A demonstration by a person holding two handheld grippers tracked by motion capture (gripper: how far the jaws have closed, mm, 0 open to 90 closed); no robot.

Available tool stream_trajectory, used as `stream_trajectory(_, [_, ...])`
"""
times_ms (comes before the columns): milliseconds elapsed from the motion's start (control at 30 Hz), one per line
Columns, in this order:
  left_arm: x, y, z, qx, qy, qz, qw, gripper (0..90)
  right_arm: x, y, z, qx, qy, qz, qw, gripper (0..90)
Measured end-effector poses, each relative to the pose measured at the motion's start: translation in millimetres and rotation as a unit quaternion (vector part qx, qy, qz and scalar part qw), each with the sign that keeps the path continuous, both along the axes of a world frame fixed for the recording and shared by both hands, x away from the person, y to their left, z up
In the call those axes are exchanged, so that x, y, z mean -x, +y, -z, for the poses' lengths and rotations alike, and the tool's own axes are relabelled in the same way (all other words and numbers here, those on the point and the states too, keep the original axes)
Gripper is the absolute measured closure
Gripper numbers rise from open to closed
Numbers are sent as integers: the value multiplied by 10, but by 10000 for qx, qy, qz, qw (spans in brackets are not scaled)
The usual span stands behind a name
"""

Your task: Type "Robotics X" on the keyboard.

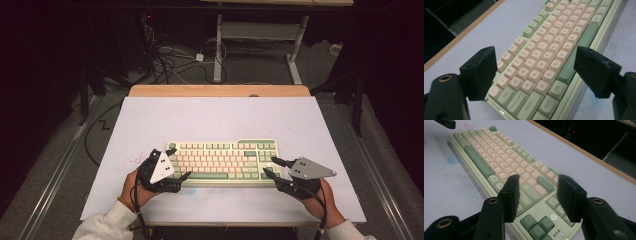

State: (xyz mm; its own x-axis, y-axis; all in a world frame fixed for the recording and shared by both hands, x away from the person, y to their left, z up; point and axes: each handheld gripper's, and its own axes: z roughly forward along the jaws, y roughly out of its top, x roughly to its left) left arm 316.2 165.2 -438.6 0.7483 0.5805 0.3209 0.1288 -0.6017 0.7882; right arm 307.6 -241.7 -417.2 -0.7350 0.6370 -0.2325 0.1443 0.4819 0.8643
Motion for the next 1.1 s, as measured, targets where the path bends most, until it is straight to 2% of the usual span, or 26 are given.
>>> stream_trajectory(67, [28,59,-10,-38,-60,-53,10000,182,-16,39,-16,89,-32,-70,9999,702])
stream_trajectory(133, [48,144,-24,81,-58,-132,9999,182,-45,75,-29,99,29,-149,9998,780])
stream_trajectory(267, [101,284,5,248,-98,-335,9991,182,-115,133,-39,108,163,-127,9997,900])
stream_trajectory(333, [133,335,41,336,-93,-427,9985,180,-149,156,-52,124,154,-143,9997,900])
stream_trajectory(400, [163,364,79,301,-112,-481,9983,177,-184,182,-71,156,150,-150,9997,900])
stream_trajectory(500, [194,411,112,378,-25,-523,9979,168,-247,223,-107,154,117,-184,9996,900])
stream_trajectory(633, [232,469,131,444,-38,-609,9971,173,-318,317,-124,223,133,-245,9994,900])
stream_trajectory(700, [241,495,145,503,17,-656,9966,161,-361,379,-111,279,167,-250,9992,900])
stream_trajectory(967, [306,511,222,349,154,-673,9970,161,-513,591,-42,445,311,-276,9981,900])
stream_trajectory(1100, [302,529,231,364,162,-726,9966,160,-588,723,-1,543,412,-298,9972,900])
